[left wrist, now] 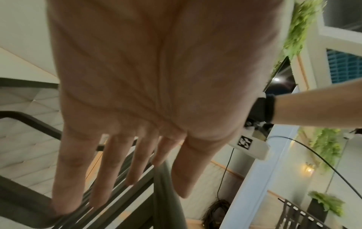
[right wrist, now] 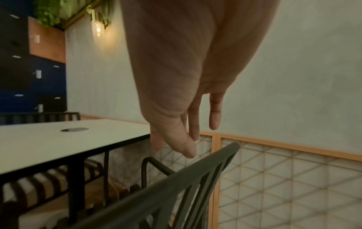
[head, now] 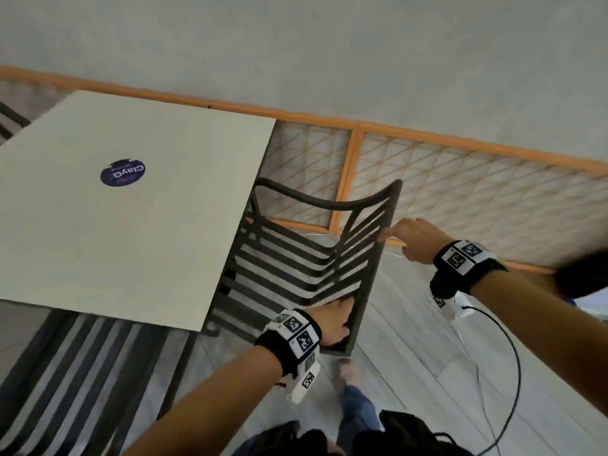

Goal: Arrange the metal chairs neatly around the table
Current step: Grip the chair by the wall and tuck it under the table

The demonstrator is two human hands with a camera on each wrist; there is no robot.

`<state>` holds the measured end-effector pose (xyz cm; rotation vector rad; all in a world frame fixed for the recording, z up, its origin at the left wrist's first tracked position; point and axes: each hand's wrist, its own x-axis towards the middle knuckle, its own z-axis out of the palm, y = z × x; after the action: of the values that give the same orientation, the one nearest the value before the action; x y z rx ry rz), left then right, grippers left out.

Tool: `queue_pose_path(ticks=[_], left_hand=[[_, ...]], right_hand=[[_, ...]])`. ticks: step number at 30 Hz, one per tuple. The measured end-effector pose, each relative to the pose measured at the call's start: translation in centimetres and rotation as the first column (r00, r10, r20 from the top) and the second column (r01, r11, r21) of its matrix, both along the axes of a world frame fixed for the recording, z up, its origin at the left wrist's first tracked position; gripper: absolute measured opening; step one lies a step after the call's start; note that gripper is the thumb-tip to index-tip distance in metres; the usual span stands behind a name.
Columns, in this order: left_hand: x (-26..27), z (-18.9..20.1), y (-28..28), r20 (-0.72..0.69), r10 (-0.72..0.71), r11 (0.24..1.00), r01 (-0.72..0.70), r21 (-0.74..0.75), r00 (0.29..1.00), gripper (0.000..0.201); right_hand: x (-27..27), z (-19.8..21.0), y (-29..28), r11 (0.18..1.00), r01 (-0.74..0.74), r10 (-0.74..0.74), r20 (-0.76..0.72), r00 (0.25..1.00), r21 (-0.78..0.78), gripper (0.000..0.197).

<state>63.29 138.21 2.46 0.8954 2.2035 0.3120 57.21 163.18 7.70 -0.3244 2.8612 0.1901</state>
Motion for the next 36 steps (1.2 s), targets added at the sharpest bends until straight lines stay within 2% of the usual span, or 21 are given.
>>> queue_pose_path(ticks=[3, 6, 9, 13, 16, 19, 22, 25, 27, 29, 31, 36], left_hand=[[-0.8, -2.2, 4.0, -0.112, 0.059, 0.991, -0.071, -0.112, 0.992, 0.089], [-1.8, -3.1, 7.2, -0.010, 0.230, 0.962, -0.229, -0.147, 0.973, 0.087], [-2.6, -3.3, 9.0, 0.041, 0.342, 0.930, -0.332, -0.161, 0.939, 0.083], [-2.9, -3.6, 10.5, 0.200, 0.500, 0.866, -0.484, -0.126, 0.843, 0.077], [-3.3, -3.4, 12.0, 0.225, 0.508, 0.861, -0.502, -0.086, 0.832, 0.074], [-4.0, -3.3, 14.5, 0.174, 0.438, 0.898, -0.437, -0.043, 0.882, 0.071], [-5.2, -3.4, 16.1, 0.124, 0.453, 0.890, -0.455, -0.018, 0.883, 0.071], [-6.4, -3.4, 16.3, 0.114, 0.464, 0.883, -0.469, 0.012, 0.878, 0.070], [-7.5, -3.4, 16.0, 0.120, 0.492, 0.866, -0.499, 0.035, 0.862, 0.070], [-9.7, -3.7, 16.0, 0.210, 0.549, 0.822, -0.568, 0.038, 0.809, 0.073], [-10.7, -3.2, 14.8, 0.255, 0.561, 0.806, -0.590, 0.051, 0.788, 0.075], [-12.6, -2.6, 12.1, 0.232, 0.602, 0.775, -0.629, 0.059, 0.764, 0.081]], right_hand=[[-5.3, -2.4, 2.5, 0.984, -0.164, 0.161, 0.042, 0.986, 0.074, 0.061], [-9.1, -5.1, 4.7, 0.932, -0.317, 0.298, 0.125, 0.946, 0.177, 0.055], [-12.0, -7.6, 5.9, 0.897, -0.389, 0.360, 0.168, 0.918, 0.208, 0.050], [-14.6, -9.2, 6.6, 0.870, -0.450, 0.412, 0.205, 0.888, 0.199, 0.043], [-15.9, -9.5, 8.2, 0.861, -0.466, 0.429, 0.201, 0.881, 0.203, 0.042], [-17.7, -9.6, 10.1, 0.834, -0.477, 0.434, 0.204, 0.877, 0.278, 0.037], [-19.4, -9.5, 10.9, 0.785, -0.510, 0.465, 0.211, 0.860, 0.352, 0.034], [-20.9, -9.2, 10.5, 0.790, -0.517, 0.471, 0.215, 0.856, 0.329, 0.032], [-22.1, -9.1, 10.0, 0.790, -0.532, 0.485, 0.220, 0.846, 0.304, 0.033], [-24.9, -9.8, 9.6, 0.770, -0.557, 0.507, 0.231, 0.830, 0.311, 0.033], [-26.1, -9.8, 8.4, 0.769, -0.571, 0.525, 0.224, 0.821, 0.288, 0.031], [-29.8, -10.3, 4.9, 0.777, -0.577, 0.554, 0.164, 0.816, 0.251, 0.021]])
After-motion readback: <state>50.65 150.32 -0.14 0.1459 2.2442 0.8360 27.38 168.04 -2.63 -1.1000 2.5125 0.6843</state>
